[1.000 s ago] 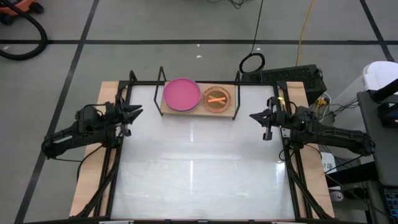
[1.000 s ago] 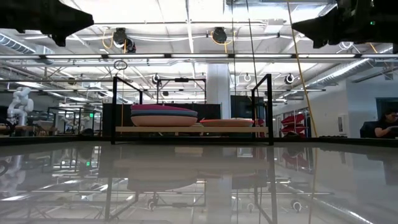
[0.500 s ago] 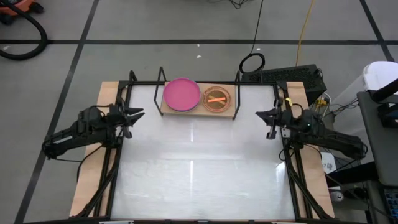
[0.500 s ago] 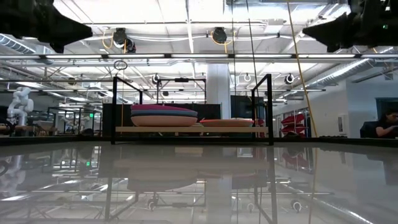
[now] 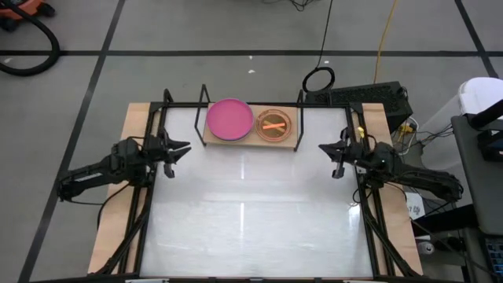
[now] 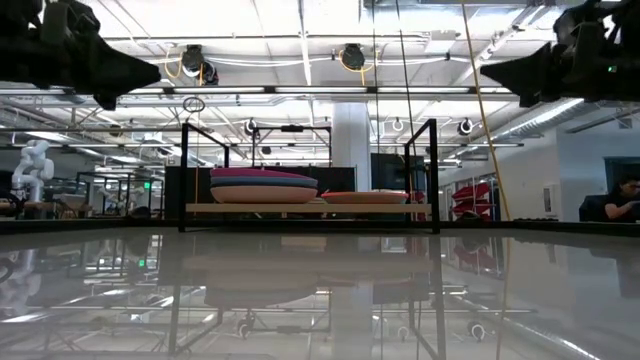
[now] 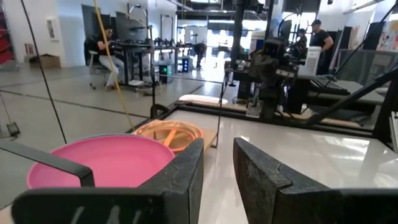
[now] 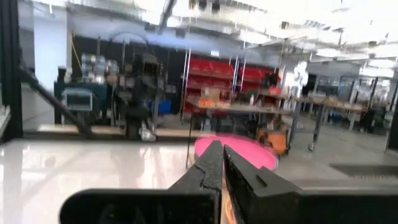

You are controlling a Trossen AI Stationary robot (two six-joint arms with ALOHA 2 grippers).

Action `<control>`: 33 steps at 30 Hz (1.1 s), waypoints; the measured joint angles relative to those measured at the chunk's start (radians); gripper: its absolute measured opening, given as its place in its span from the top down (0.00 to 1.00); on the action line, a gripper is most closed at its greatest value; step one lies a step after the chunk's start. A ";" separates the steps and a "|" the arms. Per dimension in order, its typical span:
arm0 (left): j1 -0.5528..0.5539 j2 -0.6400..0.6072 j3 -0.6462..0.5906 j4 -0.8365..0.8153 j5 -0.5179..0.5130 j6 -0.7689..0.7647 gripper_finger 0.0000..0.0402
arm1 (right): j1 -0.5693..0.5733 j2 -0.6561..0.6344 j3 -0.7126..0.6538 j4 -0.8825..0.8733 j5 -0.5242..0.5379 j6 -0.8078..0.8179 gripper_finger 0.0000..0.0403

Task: Place and stack plates onto a shelf
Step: Return to Home Position

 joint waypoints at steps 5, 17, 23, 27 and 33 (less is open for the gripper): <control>0.000 0.000 -0.045 0.044 0.000 0.004 0.77 | 0.000 0.005 -0.008 -0.015 0.001 -0.004 1.00; 0.000 0.002 -0.064 0.038 -0.001 -0.021 0.77 | 0.000 0.004 -0.010 -0.010 0.000 -0.005 1.00; 0.000 0.002 -0.064 0.033 -0.001 -0.011 0.77 | 0.000 0.004 -0.011 0.001 0.000 -0.006 1.00; 0.000 0.002 -0.064 0.033 -0.001 -0.011 0.77 | 0.000 0.004 -0.011 0.001 0.000 -0.006 1.00; 0.000 0.002 -0.064 0.033 -0.001 -0.015 0.77 | 0.000 0.004 -0.012 0.001 0.000 -0.005 1.00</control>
